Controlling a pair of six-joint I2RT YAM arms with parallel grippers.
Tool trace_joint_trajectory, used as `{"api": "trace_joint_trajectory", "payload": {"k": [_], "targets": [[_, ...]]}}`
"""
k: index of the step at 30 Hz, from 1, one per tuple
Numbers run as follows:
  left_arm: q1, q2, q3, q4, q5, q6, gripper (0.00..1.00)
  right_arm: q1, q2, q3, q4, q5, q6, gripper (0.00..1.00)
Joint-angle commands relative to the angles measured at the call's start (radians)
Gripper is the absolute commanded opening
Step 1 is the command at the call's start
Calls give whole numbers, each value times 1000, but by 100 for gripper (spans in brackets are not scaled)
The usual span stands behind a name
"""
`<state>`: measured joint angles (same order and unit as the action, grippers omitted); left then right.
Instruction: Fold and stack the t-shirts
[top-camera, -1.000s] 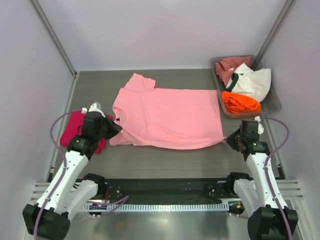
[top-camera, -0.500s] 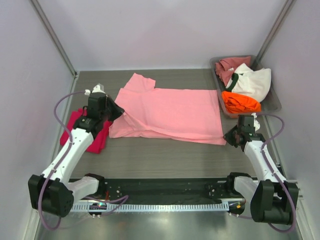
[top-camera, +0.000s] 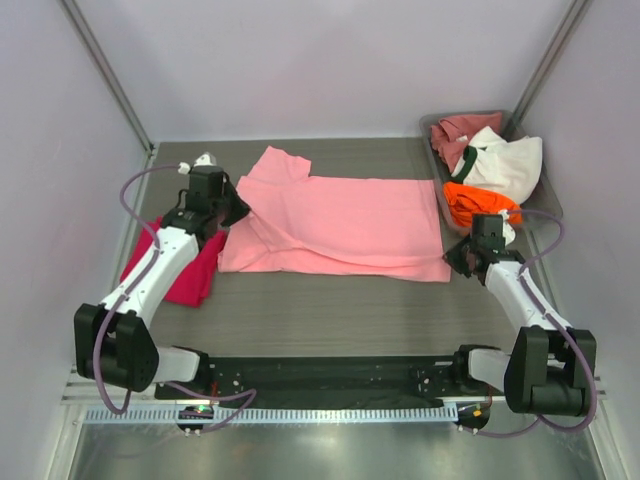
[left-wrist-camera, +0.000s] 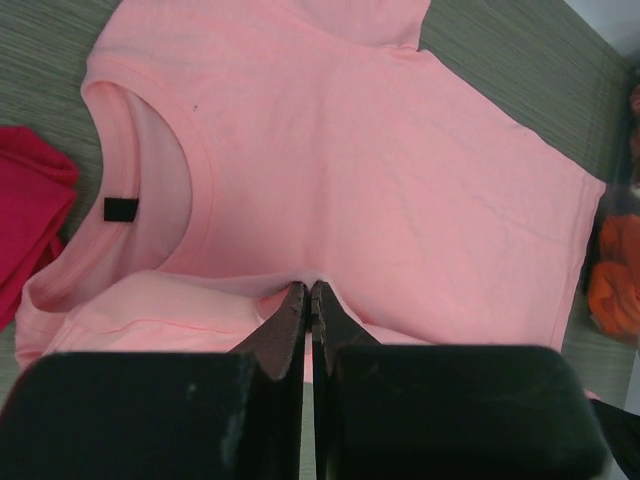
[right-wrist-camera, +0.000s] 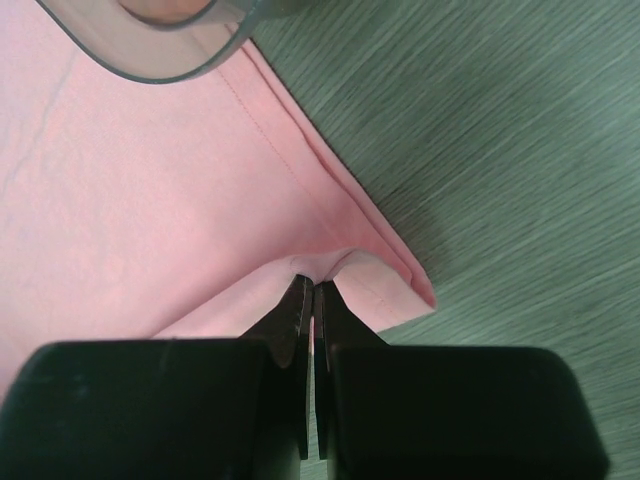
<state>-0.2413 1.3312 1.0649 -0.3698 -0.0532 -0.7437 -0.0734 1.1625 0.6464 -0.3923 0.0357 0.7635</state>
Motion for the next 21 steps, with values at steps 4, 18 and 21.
{"api": "trace_joint_trajectory", "payload": {"k": [4, 18, 21], "targets": [[43, 10, 49, 37, -28, 15, 0, 41, 32, 68, 72, 32, 14, 1], [59, 74, 66, 65, 30, 23, 0, 47, 117, 113, 110, 99, 17, 1], [59, 101, 95, 65, 30, 26, 0, 47, 127, 113, 124, 116, 20, 1]]}}
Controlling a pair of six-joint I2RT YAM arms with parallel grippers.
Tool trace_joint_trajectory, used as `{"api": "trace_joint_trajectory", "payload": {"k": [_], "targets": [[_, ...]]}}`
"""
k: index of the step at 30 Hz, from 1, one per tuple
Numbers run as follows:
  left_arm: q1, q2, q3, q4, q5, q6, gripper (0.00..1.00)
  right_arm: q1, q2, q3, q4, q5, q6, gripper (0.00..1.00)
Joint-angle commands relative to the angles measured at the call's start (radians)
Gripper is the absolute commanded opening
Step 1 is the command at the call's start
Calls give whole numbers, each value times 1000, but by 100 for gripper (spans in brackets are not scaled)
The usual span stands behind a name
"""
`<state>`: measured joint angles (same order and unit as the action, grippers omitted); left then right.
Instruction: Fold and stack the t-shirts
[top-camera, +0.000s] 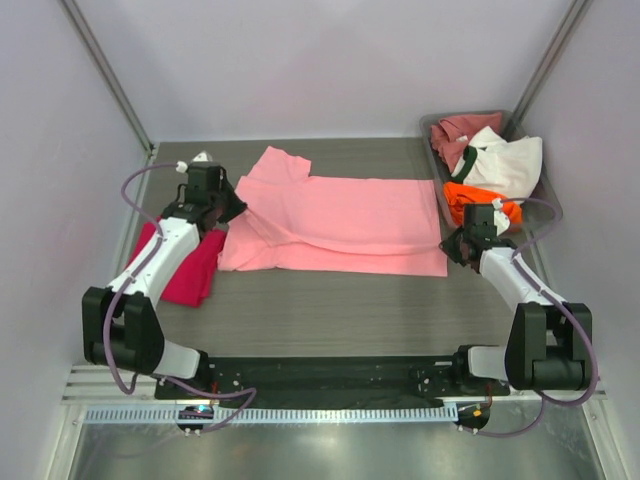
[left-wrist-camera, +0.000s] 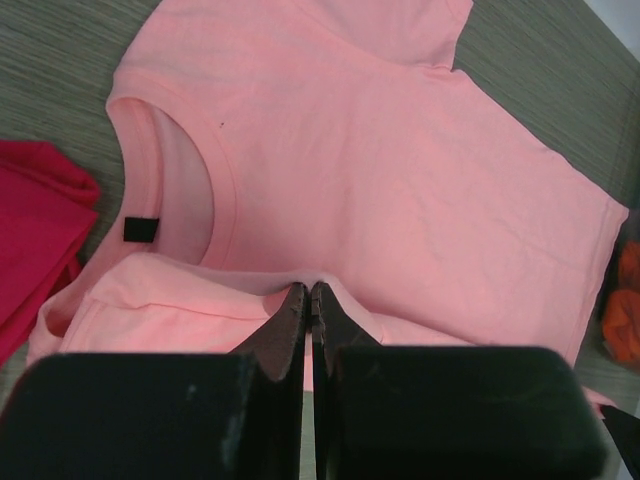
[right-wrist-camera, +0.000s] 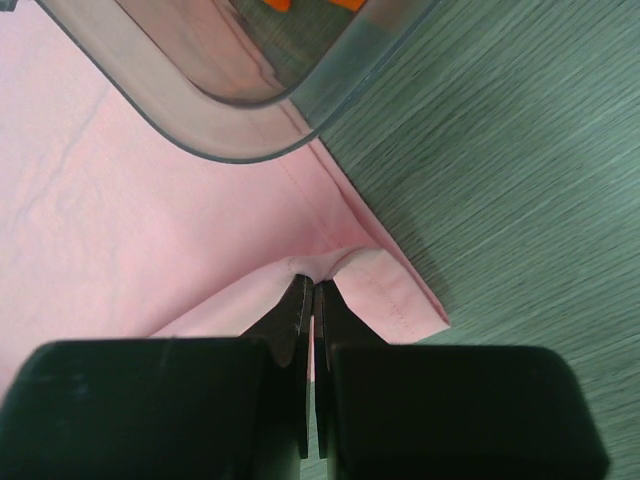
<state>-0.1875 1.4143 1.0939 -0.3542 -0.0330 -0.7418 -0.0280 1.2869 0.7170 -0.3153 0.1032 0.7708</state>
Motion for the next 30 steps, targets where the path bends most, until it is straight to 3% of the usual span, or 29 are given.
{"api": "trace_joint_trajectory", "payload": {"k": [1, 4, 7, 9, 10, 22, 30], "targets": [[3, 29, 72, 49, 8, 24, 0, 2, 8, 41, 53, 47, 15, 1], [5, 95, 106, 50, 4, 25, 0, 2, 9, 27, 84, 35, 27, 4], [5, 139, 141, 49, 1, 24, 0, 5, 5, 4, 127, 20, 32, 19], [5, 195, 161, 50, -2, 24, 0, 8, -4, -5, 137, 23, 33, 45], [5, 213, 187, 49, 1, 25, 0, 8, -11, -11, 140, 23, 33, 51], [6, 408, 305, 50, 30, 16, 2, 19, -294, -269, 151, 61, 143, 50], [6, 480, 383, 44, 68, 16, 1, 28, -241, -332, 200, 87, 188, 50]]}}
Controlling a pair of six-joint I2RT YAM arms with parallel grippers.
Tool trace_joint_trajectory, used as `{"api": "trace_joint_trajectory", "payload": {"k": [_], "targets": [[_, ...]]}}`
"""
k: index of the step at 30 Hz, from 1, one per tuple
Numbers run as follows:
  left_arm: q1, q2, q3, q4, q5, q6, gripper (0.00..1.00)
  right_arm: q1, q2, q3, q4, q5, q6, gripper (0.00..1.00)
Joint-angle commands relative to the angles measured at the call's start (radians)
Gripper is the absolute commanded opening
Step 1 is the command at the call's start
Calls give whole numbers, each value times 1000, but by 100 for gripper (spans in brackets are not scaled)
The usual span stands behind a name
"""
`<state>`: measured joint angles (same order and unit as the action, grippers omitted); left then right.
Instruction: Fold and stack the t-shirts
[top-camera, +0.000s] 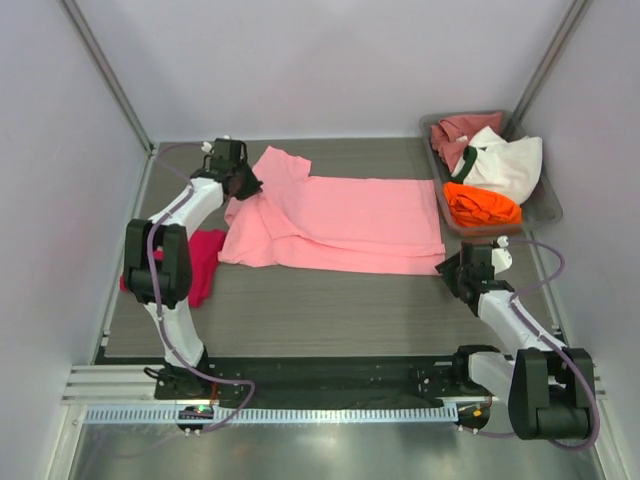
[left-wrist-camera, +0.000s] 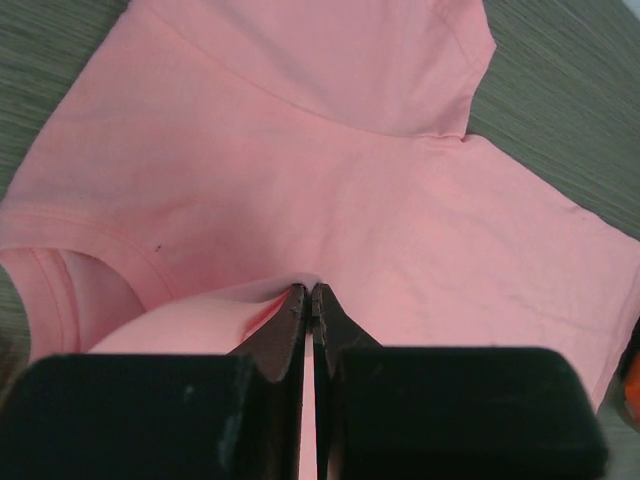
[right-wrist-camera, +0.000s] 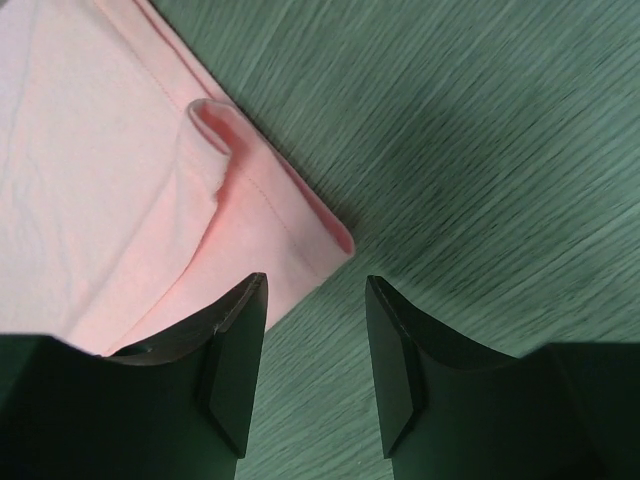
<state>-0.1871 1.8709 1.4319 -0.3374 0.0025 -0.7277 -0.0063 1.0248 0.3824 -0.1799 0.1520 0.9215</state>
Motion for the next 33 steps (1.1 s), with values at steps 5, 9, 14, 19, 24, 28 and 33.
{"api": "trace_joint_trajectory", "payload": {"k": [5, 9, 14, 19, 24, 28, 33], "targets": [[8, 63, 73, 41, 45, 10, 0, 6, 81, -10, 102, 63, 97, 49], [8, 106, 99, 43, 47, 14, 0, 6, 122, -11, 129, 80, 112, 40], [6, 123, 119, 34, 79, 30, 10, 6, 109, 0, 82, 129, 108, 2], [3, -5, 62, 15, 53, 60, 64, 6, 23, -16, 51, 158, 77, 1], [3, -188, -86, -57, -31, 40, 93, 6, 37, 16, 17, 147, 25, 1], [-3, -389, -300, -83, -123, 16, 100, 6, 49, 33, 13, 159, -24, 1], [-3, -603, -490, -112, -139, -29, 96, 6, 21, 46, -3, 208, -70, 1]]}}
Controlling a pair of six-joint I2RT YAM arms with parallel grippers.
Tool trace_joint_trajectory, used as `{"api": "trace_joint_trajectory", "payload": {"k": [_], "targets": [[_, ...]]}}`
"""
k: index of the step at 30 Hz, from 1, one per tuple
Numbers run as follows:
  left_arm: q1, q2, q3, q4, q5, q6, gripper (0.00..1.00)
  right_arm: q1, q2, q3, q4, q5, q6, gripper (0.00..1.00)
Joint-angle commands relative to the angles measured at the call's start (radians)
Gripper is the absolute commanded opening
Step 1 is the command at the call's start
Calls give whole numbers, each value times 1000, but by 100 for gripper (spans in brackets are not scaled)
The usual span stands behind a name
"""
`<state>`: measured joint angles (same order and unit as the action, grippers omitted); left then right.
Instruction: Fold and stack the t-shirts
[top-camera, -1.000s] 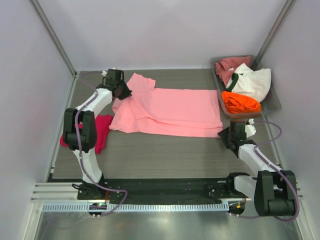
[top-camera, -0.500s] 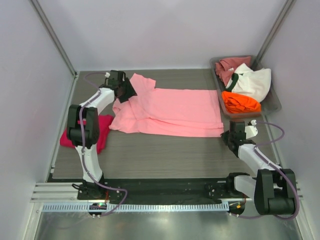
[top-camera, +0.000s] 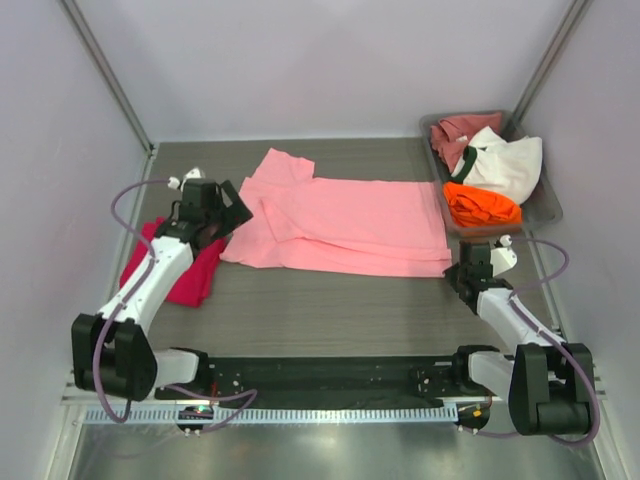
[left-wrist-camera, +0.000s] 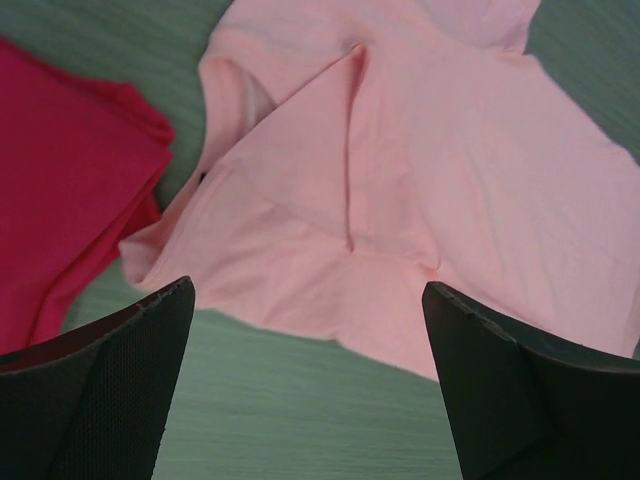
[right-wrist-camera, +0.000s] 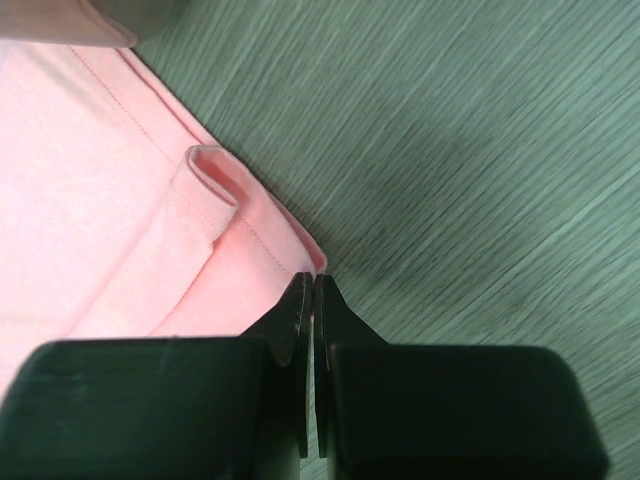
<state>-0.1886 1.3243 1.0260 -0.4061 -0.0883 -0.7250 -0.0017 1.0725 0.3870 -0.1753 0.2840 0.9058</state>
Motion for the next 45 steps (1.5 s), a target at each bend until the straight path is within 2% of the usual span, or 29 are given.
{"api": "trace_joint_trajectory", "payload": {"k": [1, 5, 8, 11, 15, 22, 24, 26, 32, 39, 45], "targets": [[-2, -89, -111, -33, -53, -31, 96, 2, -34, 39, -7, 80, -64, 1], [26, -189, -266, 45, -51, -57, 97, 2, -66, 26, -12, 89, -87, 1], [102, -159, -325, 160, 85, -100, 97, 2, -92, 12, -4, 92, -87, 1], [116, -93, -323, 200, 157, -103, 97, 2, -103, 9, 3, 80, -82, 1], [124, 28, -273, 233, 177, -96, 96, 2, -114, -3, 13, 81, -82, 1], [158, 190, -193, 184, 61, -62, 97, 2, -121, -19, 23, 69, -73, 1], [184, 211, -191, 184, 61, -68, 97, 2, -128, -22, 23, 69, -73, 1], [262, 211, -195, 184, 55, -71, 97, 2, -132, -27, 25, 75, -74, 1], [336, 182, -176, 162, 21, -59, 98, 2, -141, -33, 31, 76, -77, 1], [278, 18, -299, 269, 177, -152, 95, 2, -132, -34, 39, 78, -81, 1], [255, -164, -411, 213, 145, -217, 93, 2, -146, -42, 40, 84, -73, 1]]}}
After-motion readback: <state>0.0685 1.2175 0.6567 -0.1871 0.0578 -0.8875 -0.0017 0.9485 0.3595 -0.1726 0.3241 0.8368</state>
